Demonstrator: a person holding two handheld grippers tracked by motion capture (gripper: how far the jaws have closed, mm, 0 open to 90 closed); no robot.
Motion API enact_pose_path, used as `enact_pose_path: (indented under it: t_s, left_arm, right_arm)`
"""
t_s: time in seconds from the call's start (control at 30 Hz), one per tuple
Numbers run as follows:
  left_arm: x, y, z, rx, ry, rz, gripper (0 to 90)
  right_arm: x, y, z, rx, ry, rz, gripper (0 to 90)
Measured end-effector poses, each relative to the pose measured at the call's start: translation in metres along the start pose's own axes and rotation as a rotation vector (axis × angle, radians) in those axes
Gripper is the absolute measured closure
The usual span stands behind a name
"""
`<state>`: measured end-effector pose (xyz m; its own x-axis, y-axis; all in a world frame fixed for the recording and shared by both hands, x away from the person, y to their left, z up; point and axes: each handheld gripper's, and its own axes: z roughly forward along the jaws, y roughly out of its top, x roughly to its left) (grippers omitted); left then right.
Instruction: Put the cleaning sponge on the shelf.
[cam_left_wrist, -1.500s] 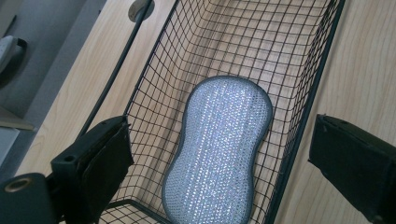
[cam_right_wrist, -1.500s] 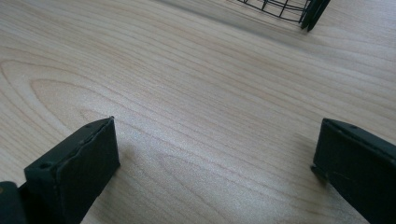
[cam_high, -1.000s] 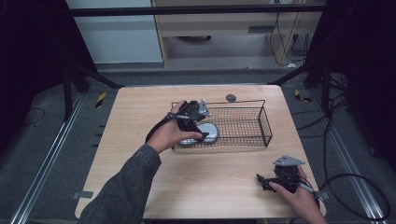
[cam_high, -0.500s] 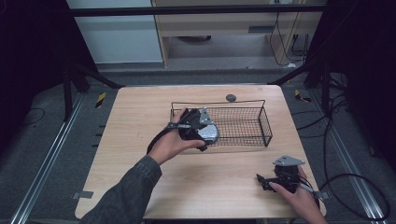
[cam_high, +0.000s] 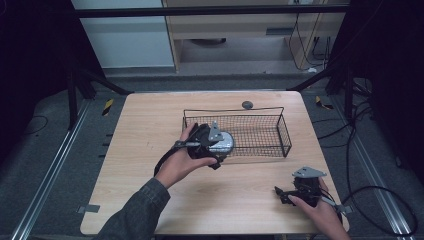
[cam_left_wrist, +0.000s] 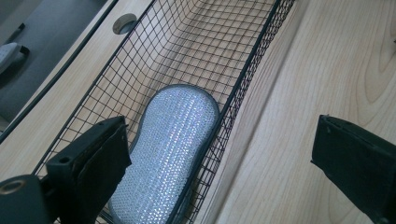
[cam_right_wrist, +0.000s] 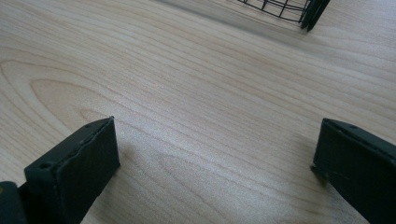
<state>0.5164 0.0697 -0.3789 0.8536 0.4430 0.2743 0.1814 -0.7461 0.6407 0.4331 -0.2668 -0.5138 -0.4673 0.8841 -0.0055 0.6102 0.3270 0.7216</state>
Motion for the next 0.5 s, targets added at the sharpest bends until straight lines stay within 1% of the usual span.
enact_pose_path:
  t_s: [0.07,0.23,0.33,0.43,0.5]
  left_arm:
    - [-0.001,-0.003,-0.004,-0.007,0.001,-0.007,3.3]
    - [-0.003,-0.013,-0.016,-0.029,0.02,-0.025,3.3]
    - [-0.003,-0.021,-0.024,-0.045,0.028,-0.038,3.1]
    - [-0.004,-0.03,-0.033,-0.056,0.044,-0.055,3.2]
    - [-0.004,-0.036,-0.039,-0.065,0.051,-0.071,3.2]
  right_arm:
    - [0.0,0.0,0.0,-0.001,0.0,-0.001,0.3]
    - [0.0,0.0,0.0,-0.002,0.0,-0.002,0.3]
    - [0.0,0.0,0.0,-0.002,0.0,-0.001,0.3]
    - [0.0,0.0,0.0,-0.002,0.0,-0.001,0.3]
    - [0.0,0.0,0.0,-0.002,0.0,-0.001,0.3]
